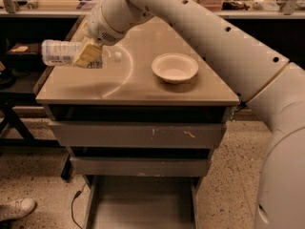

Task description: Pick blue plastic bottle from bottom drawer and place on counter

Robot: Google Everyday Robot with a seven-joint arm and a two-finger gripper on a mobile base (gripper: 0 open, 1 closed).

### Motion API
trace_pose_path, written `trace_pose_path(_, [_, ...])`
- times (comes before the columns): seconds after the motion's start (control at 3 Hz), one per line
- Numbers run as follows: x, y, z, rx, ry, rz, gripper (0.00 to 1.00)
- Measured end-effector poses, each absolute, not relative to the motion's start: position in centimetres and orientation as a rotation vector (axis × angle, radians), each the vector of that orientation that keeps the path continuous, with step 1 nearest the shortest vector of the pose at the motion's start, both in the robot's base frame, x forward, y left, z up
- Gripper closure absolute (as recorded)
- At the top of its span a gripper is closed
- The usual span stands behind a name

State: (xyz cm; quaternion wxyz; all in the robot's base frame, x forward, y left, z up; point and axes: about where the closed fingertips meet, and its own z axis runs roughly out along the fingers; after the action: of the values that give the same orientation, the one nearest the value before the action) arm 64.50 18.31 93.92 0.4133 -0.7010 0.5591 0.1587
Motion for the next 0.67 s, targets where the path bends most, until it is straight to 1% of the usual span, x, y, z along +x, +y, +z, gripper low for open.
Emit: trace_pose_path(0.67, [67.4,18.1,89.7,-1.766,1.473,0.453,1.00])
